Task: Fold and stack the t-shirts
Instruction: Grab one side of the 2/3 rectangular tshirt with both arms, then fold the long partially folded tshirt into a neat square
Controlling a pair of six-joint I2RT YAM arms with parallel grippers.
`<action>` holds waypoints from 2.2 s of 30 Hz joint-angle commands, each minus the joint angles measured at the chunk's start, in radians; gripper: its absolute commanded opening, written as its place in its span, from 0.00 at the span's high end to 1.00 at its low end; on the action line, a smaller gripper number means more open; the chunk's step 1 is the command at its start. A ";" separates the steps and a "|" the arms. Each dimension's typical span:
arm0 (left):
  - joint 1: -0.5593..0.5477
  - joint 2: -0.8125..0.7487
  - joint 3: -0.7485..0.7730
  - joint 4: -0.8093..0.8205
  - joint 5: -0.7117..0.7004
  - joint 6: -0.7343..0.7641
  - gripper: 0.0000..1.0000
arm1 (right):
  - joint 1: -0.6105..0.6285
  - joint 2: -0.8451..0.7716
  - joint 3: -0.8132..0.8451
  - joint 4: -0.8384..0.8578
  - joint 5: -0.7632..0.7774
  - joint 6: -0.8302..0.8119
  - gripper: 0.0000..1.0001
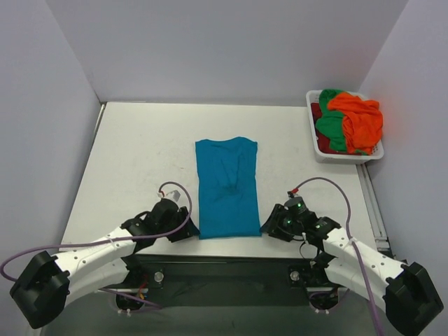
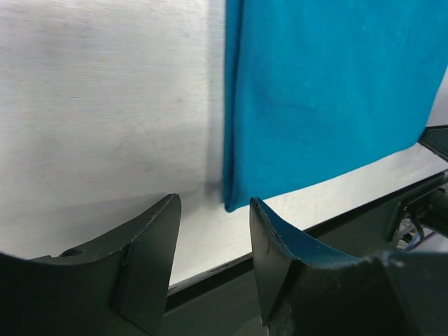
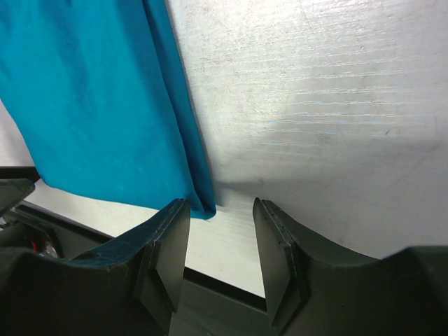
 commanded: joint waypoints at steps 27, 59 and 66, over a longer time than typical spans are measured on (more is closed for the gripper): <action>-0.153 0.092 -0.035 0.088 -0.094 -0.144 0.65 | 0.059 0.026 -0.110 0.176 0.008 0.161 0.78; -0.247 -0.152 0.250 -0.233 -0.156 -0.060 1.00 | 0.299 -0.135 0.185 -0.186 0.204 0.099 1.00; -0.173 -0.076 0.364 -0.211 -0.128 -0.004 1.00 | 0.268 -0.057 0.328 -0.220 0.261 0.027 1.00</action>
